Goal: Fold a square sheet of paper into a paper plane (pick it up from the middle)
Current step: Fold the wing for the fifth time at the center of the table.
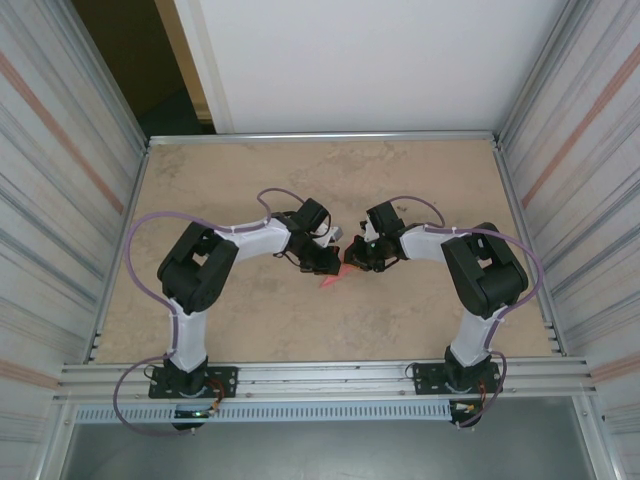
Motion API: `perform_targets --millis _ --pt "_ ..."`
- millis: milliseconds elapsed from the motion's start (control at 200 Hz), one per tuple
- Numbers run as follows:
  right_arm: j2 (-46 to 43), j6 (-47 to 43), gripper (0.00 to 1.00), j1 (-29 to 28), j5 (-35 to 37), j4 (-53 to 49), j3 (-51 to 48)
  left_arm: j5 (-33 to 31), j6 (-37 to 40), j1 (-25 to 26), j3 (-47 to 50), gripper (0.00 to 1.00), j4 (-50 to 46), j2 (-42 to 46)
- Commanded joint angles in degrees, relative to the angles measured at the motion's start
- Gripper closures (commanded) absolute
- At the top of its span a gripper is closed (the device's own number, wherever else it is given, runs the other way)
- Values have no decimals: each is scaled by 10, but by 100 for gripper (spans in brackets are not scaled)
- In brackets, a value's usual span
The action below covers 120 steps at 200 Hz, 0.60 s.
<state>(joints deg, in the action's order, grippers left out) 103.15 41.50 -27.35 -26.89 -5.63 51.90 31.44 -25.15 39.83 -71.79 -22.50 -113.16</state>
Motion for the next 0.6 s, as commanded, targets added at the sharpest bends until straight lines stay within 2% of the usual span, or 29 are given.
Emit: perform_targets --millis 0,596 --pt "11 -18 86 2 12 -21 -4 2 4 2 -3 97 -15 -10" --pt "18 -12 85 1 13 -18 -5 0 -10 7 7 96 -15 -11"
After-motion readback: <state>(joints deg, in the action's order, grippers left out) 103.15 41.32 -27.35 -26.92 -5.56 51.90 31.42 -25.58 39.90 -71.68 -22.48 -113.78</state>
